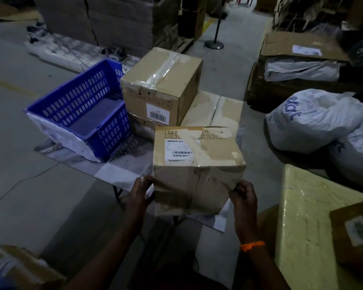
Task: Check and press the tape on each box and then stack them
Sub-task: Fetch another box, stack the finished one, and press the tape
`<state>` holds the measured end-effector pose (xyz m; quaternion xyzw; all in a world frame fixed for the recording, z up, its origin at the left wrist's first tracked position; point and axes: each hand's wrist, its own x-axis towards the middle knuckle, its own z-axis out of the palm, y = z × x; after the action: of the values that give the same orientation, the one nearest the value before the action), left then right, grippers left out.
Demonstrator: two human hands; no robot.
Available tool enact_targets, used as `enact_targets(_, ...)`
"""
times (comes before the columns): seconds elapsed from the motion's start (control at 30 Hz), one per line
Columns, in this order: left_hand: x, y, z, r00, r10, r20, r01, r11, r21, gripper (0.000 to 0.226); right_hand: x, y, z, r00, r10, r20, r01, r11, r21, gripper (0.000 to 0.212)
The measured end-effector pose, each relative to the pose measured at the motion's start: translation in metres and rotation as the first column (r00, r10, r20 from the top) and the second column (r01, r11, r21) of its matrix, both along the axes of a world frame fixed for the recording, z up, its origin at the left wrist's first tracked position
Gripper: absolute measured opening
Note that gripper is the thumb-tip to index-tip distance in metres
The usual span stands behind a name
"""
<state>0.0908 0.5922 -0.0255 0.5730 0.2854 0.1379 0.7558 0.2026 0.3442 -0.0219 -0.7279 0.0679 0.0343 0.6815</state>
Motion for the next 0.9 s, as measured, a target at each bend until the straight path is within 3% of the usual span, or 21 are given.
enact_targets(0.2, 0.005, -0.007, 0.003, 0.999, -0.034, -0.016, 0.035, 0.999, 0.034, 0.099, -0.001, -0.010, -0.012, 0.999, 0.018, -0.038, -0.018, 1.000, -0.012, 0.028)
enact_targets(0.27, 0.008, -0.006, 0.005, 0.998, -0.057, -0.004, 0.057, 0.994, 0.095, 0.073, 0.002, -0.015, -0.011, 0.999, 0.015, -0.051, -0.017, 0.999, -0.046, 0.026)
enact_targets(0.33, 0.012, -0.002, 0.008, 1.000, -0.010, -0.009, 0.011, 0.981, 0.195, 0.026, 0.005, -0.019, -0.005, 1.000, -0.013, -0.012, 0.012, 0.995, -0.100, 0.028)
enact_targets(0.37, 0.014, 0.000, 0.012, 1.000, 0.020, -0.007, -0.017, 0.967, 0.253, 0.019, 0.006, -0.021, 0.002, 0.999, -0.030, 0.034, 0.035, 0.991, -0.131, 0.031)
enact_targets(0.43, 0.018, 0.003, 0.032, 0.998, 0.052, 0.020, -0.055, 0.913, 0.403, 0.031, 0.005, -0.023, 0.024, 0.979, -0.024, 0.204, 0.070, 0.973, -0.222, 0.035)
enact_targets(0.5, 0.023, 0.006, 0.060, 0.996, -0.005, 0.086, -0.053, 0.752, 0.657, 0.039, 0.004, -0.019, 0.052, 0.906, 0.115, 0.408, 0.047, 0.929, -0.366, 0.036)
enact_targets(0.57, 0.031, 0.003, 0.081, 0.975, -0.219, 0.030, 0.092, 0.523, 0.847, 0.042, 0.007, -0.002, 0.073, 0.808, 0.377, 0.453, -0.070, 0.824, -0.562, 0.043)
enact_targets(0.63, 0.043, -0.006, 0.091, 0.916, -0.366, -0.163, 0.285, 0.309, 0.907, 0.055, 0.017, 0.022, 0.080, 0.709, 0.618, 0.339, -0.165, 0.614, -0.772, 0.055)
enact_targets(0.73, 0.060, -0.019, 0.088, 0.841, -0.370, -0.395, 0.428, 0.008, 0.904, 0.076, 0.032, 0.051, 0.077, 0.622, 0.769, 0.145, -0.210, 0.342, -0.916, 0.071)
enact_targets(0.8, 0.066, -0.020, 0.083, 0.796, -0.321, -0.513, 0.505, -0.114, 0.856, 0.088, 0.040, 0.058, 0.073, 0.630, 0.771, 0.092, -0.215, 0.287, -0.934, 0.077)
enact_targets(0.9, 0.066, -0.020, 0.077, 0.810, -0.279, -0.516, 0.487, -0.172, 0.856, 0.089, 0.037, 0.059, 0.067, 0.644, 0.759, 0.102, -0.168, 0.270, -0.948, 0.074)
